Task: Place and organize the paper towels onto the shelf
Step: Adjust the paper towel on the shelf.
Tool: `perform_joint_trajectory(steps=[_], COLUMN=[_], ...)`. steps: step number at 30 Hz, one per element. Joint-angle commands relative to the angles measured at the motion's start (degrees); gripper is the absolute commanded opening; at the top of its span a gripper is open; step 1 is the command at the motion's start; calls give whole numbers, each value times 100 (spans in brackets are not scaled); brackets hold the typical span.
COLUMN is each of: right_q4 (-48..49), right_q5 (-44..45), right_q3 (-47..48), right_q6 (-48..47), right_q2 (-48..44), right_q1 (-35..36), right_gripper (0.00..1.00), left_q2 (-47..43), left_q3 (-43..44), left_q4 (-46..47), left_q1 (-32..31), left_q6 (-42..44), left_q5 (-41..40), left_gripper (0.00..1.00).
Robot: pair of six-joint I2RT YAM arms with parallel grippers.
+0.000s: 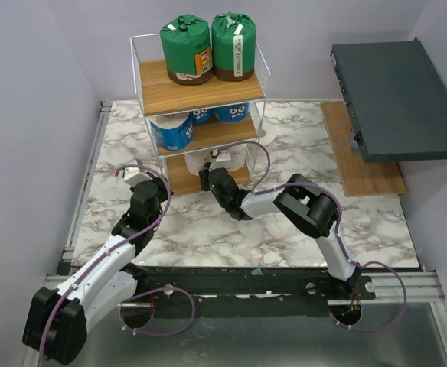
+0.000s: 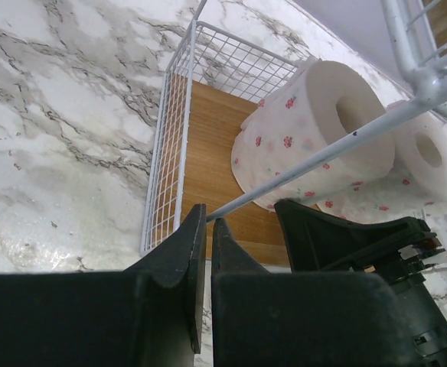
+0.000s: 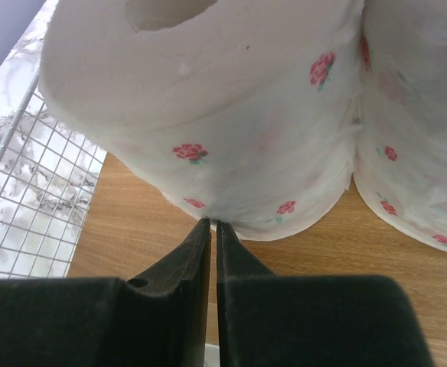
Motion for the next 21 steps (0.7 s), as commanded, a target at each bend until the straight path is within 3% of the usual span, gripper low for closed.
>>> perform_joint_trajectory(steps=[1,21], right_q4=[-173,-83], right_q5=[184,-56], right_q3=[173,6], right_q6=[-134,-137], right_q2=[208,8], right_q1=[-153,-304], right_gripper=[11,11], left_q2=[-6,157], left_q3=[-179,-184], left_q4=[-305,-154], left_q1=[-130,-130], left_q6=[-176,-177], left_q5=[653,695], left_gripper=[0,0])
